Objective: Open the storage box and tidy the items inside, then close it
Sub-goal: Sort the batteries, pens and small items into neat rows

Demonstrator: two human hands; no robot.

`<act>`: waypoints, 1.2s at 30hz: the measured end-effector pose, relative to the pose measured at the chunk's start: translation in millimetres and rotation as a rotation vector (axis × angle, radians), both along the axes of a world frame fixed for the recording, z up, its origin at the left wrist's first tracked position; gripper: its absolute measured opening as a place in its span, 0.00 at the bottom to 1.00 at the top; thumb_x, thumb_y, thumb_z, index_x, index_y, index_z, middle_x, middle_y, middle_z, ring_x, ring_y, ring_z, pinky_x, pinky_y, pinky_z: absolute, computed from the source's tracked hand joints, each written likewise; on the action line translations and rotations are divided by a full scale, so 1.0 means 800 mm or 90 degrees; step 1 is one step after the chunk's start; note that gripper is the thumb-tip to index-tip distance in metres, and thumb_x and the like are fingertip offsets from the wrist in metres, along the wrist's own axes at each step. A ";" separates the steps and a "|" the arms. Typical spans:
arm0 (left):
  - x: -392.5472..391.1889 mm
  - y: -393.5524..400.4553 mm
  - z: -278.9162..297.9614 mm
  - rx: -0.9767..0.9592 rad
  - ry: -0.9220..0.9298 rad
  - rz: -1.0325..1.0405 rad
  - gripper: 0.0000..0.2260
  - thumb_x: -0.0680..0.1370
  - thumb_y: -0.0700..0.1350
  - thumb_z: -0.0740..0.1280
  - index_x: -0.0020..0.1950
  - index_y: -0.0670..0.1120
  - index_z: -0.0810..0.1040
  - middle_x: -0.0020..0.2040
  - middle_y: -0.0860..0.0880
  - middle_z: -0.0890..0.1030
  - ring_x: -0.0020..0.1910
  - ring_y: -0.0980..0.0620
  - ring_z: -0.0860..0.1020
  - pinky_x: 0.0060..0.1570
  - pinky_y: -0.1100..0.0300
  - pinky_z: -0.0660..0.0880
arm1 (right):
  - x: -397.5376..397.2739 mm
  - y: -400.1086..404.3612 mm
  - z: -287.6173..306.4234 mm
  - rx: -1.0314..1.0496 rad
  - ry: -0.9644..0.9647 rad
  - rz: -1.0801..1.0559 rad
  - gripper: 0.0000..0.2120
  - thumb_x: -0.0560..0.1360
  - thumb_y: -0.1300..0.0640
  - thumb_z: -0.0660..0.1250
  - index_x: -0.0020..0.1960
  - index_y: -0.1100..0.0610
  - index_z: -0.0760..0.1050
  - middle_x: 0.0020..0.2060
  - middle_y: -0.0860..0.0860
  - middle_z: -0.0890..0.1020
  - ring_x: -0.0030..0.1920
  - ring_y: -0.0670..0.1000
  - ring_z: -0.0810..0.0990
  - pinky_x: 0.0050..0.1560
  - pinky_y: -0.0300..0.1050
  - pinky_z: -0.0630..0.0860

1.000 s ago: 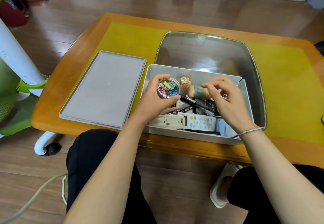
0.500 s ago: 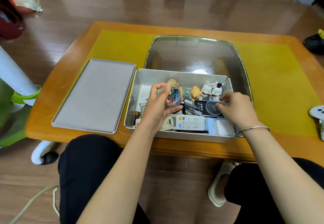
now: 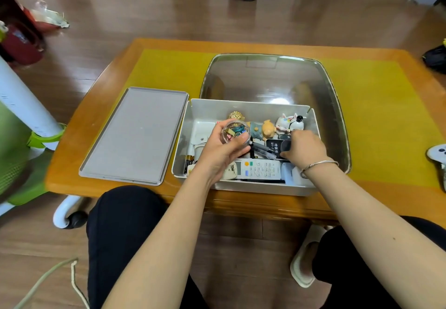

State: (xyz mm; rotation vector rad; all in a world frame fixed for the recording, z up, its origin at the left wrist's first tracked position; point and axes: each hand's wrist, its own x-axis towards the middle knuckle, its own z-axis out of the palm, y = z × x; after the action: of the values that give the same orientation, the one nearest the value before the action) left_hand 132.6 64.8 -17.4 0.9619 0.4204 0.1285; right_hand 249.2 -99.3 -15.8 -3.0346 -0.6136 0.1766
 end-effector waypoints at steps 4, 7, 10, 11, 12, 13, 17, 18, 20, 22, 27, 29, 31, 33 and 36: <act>-0.001 0.000 0.000 -0.008 -0.011 0.000 0.15 0.75 0.33 0.68 0.59 0.47 0.74 0.60 0.38 0.75 0.53 0.41 0.82 0.44 0.57 0.81 | -0.001 0.003 0.001 -0.030 -0.020 0.021 0.09 0.72 0.55 0.69 0.49 0.60 0.77 0.46 0.58 0.81 0.45 0.59 0.80 0.39 0.44 0.73; 0.000 -0.001 0.000 -0.013 -0.010 0.015 0.11 0.77 0.34 0.65 0.58 0.46 0.75 0.60 0.38 0.76 0.52 0.40 0.82 0.40 0.57 0.81 | -0.003 0.001 -0.001 -0.033 -0.023 0.017 0.08 0.73 0.57 0.67 0.50 0.60 0.76 0.48 0.58 0.80 0.47 0.59 0.80 0.42 0.47 0.76; 0.001 -0.001 0.001 -0.018 -0.006 0.026 0.10 0.78 0.35 0.65 0.56 0.46 0.75 0.58 0.40 0.77 0.52 0.41 0.82 0.40 0.56 0.81 | -0.006 -0.005 0.001 -0.007 -0.010 0.023 0.07 0.71 0.58 0.68 0.48 0.59 0.79 0.47 0.58 0.80 0.46 0.60 0.80 0.44 0.47 0.77; 0.001 -0.001 0.002 -0.026 -0.010 0.028 0.10 0.77 0.36 0.66 0.56 0.46 0.75 0.58 0.40 0.77 0.51 0.42 0.82 0.41 0.56 0.81 | -0.008 -0.006 0.003 0.008 -0.011 0.025 0.07 0.70 0.57 0.68 0.47 0.58 0.79 0.46 0.57 0.80 0.46 0.60 0.79 0.43 0.47 0.77; 0.000 -0.001 0.002 -0.036 -0.012 0.028 0.10 0.77 0.37 0.66 0.57 0.46 0.75 0.58 0.40 0.77 0.51 0.43 0.82 0.41 0.56 0.81 | -0.010 -0.007 0.006 0.025 -0.019 0.024 0.06 0.69 0.56 0.69 0.45 0.57 0.79 0.44 0.56 0.81 0.44 0.59 0.79 0.42 0.46 0.77; 0.000 -0.001 0.003 -0.046 -0.013 0.028 0.09 0.78 0.39 0.66 0.57 0.45 0.75 0.58 0.39 0.77 0.52 0.43 0.82 0.41 0.55 0.81 | -0.013 -0.007 0.009 0.040 -0.032 0.020 0.06 0.69 0.54 0.69 0.43 0.56 0.79 0.42 0.55 0.81 0.43 0.58 0.79 0.40 0.45 0.76; 0.001 0.000 0.001 -0.055 -0.002 0.032 0.07 0.80 0.41 0.63 0.57 0.45 0.76 0.61 0.38 0.75 0.55 0.40 0.80 0.40 0.55 0.81 | -0.024 -0.006 0.020 0.126 -0.103 0.011 0.09 0.69 0.50 0.65 0.41 0.57 0.74 0.34 0.53 0.77 0.36 0.56 0.76 0.36 0.43 0.72; 0.001 -0.001 0.001 -0.045 0.001 0.031 0.07 0.80 0.40 0.63 0.56 0.46 0.77 0.61 0.38 0.75 0.55 0.40 0.80 0.40 0.56 0.81 | -0.026 -0.005 0.022 0.165 -0.115 0.013 0.10 0.70 0.50 0.64 0.41 0.57 0.72 0.33 0.53 0.76 0.34 0.56 0.75 0.35 0.44 0.72; 0.002 -0.002 0.000 -0.019 0.004 0.027 0.07 0.79 0.39 0.64 0.55 0.47 0.77 0.61 0.38 0.75 0.54 0.40 0.80 0.39 0.58 0.81 | -0.030 -0.004 0.028 0.242 -0.124 0.018 0.13 0.73 0.46 0.60 0.43 0.57 0.69 0.32 0.52 0.76 0.33 0.56 0.74 0.34 0.46 0.72; 0.002 -0.002 -0.001 -0.001 0.013 0.026 0.07 0.79 0.39 0.63 0.56 0.47 0.77 0.61 0.38 0.75 0.53 0.40 0.81 0.38 0.59 0.81 | -0.032 -0.002 0.033 0.342 -0.085 0.026 0.11 0.75 0.48 0.59 0.45 0.56 0.69 0.30 0.50 0.76 0.32 0.54 0.74 0.32 0.44 0.70; 0.005 -0.003 -0.004 0.006 0.035 0.032 0.09 0.82 0.38 0.58 0.59 0.45 0.74 0.60 0.40 0.74 0.53 0.42 0.80 0.40 0.57 0.81 | -0.035 0.003 0.040 0.569 0.066 0.031 0.06 0.78 0.56 0.61 0.52 0.54 0.75 0.33 0.54 0.77 0.31 0.49 0.74 0.33 0.40 0.72; 0.006 -0.003 -0.005 -0.010 0.018 0.040 0.08 0.82 0.39 0.57 0.58 0.45 0.74 0.59 0.40 0.74 0.54 0.43 0.79 0.42 0.56 0.81 | -0.037 0.005 0.042 0.617 0.127 0.037 0.07 0.79 0.57 0.61 0.53 0.55 0.76 0.34 0.58 0.78 0.29 0.48 0.74 0.28 0.35 0.71; 0.007 -0.002 -0.006 -0.015 0.007 0.033 0.07 0.82 0.39 0.59 0.58 0.46 0.73 0.60 0.39 0.74 0.56 0.42 0.78 0.44 0.55 0.81 | -0.039 0.007 0.043 0.658 0.173 0.040 0.08 0.80 0.58 0.60 0.54 0.58 0.77 0.29 0.54 0.77 0.25 0.45 0.74 0.26 0.31 0.69; 0.007 -0.001 -0.008 -0.006 0.011 0.019 0.09 0.81 0.37 0.60 0.58 0.46 0.73 0.62 0.38 0.73 0.56 0.41 0.79 0.46 0.54 0.81 | -0.041 0.010 0.043 0.695 0.201 0.028 0.09 0.80 0.59 0.59 0.55 0.60 0.76 0.25 0.49 0.76 0.22 0.42 0.73 0.25 0.31 0.69; 0.007 -0.001 -0.010 0.027 0.015 0.001 0.09 0.81 0.38 0.60 0.59 0.47 0.73 0.62 0.40 0.74 0.54 0.44 0.80 0.47 0.54 0.80 | -0.044 0.016 0.044 0.751 0.245 -0.002 0.08 0.80 0.59 0.60 0.56 0.61 0.73 0.24 0.46 0.76 0.22 0.41 0.73 0.24 0.31 0.69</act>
State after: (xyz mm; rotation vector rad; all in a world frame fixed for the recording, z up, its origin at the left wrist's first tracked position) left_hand 138.6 64.2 -25.4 1.0059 0.4426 0.1284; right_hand 214.4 -86.8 19.0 -1.8011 -0.4349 0.2638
